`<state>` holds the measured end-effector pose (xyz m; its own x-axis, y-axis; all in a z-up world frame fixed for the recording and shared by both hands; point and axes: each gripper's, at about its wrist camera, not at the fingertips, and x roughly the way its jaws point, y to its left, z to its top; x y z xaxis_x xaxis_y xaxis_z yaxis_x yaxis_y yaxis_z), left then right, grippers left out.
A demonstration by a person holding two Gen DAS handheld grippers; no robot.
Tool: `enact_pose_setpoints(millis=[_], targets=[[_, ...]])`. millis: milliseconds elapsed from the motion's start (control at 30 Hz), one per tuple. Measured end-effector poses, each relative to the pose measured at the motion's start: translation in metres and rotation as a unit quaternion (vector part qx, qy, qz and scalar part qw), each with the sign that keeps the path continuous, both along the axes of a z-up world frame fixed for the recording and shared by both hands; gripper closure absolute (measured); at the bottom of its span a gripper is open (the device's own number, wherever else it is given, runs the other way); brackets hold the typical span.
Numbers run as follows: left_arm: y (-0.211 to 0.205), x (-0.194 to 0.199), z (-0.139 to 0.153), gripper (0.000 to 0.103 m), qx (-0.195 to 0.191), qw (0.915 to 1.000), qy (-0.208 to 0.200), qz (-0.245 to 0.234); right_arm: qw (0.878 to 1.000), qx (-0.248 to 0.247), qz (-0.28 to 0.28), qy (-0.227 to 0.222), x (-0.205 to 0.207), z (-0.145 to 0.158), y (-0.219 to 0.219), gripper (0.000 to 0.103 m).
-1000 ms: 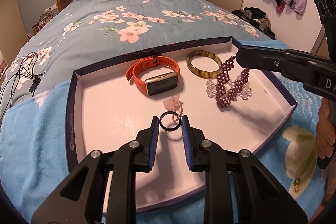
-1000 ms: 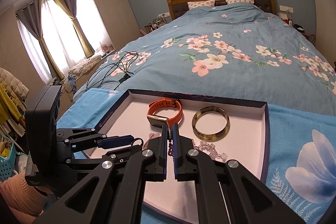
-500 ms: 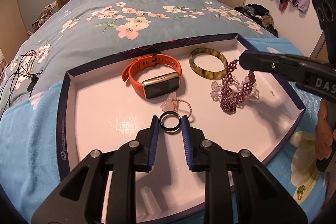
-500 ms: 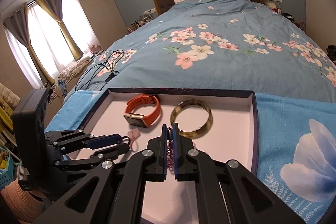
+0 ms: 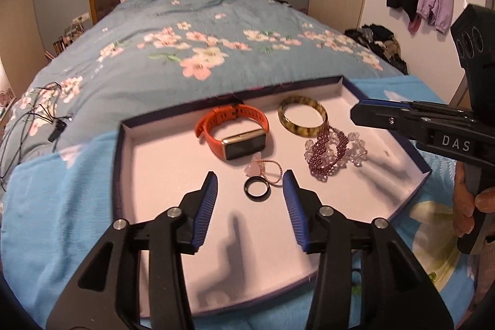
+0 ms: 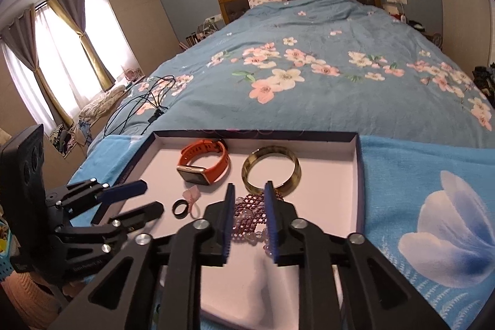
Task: Organize jewelry
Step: 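Move the left tool to the yellow-green glass pendant while the right tool reaches the gold chain bracelet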
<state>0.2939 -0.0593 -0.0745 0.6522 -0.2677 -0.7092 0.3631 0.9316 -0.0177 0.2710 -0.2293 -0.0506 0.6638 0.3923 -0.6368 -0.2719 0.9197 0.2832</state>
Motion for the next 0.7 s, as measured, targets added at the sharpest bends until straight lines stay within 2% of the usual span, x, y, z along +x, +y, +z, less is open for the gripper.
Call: enact_pose_setpoints(millis=[100, 167, 333, 533, 700], targets=[[0.009, -0.017, 0.013, 0.058, -0.001, 0.9998, -0.022, 0.003, 1.000, 0.005, 0.009, -0.010, -0.012, 0.009, -0.001, 0.082], [0.015, -0.029, 0.020, 0.057, -0.005, 0.9995, -0.032, -0.001, 1.000, 0.005, 0.023, -0.019, -0.024, 0.015, 0.000, 0.077], [0.028, -0.063, 0.031, 0.056, -0.010, 0.9987, -0.049, -0.013, 0.998, -0.013, 0.054, -0.036, -0.054, 0.024, 0.009, 0.074], [0.031, -0.097, 0.024, 0.055, -0.019, 0.9984, -0.034, -0.040, 0.995, -0.032, 0.088, -0.029, -0.086, 0.016, 0.016, 0.072], [0.026, -0.120, 0.007, 0.054, -0.025, 0.9977, -0.010, -0.062, 0.995, -0.050, 0.085, -0.007, -0.110, -0.005, 0.012, 0.072]])
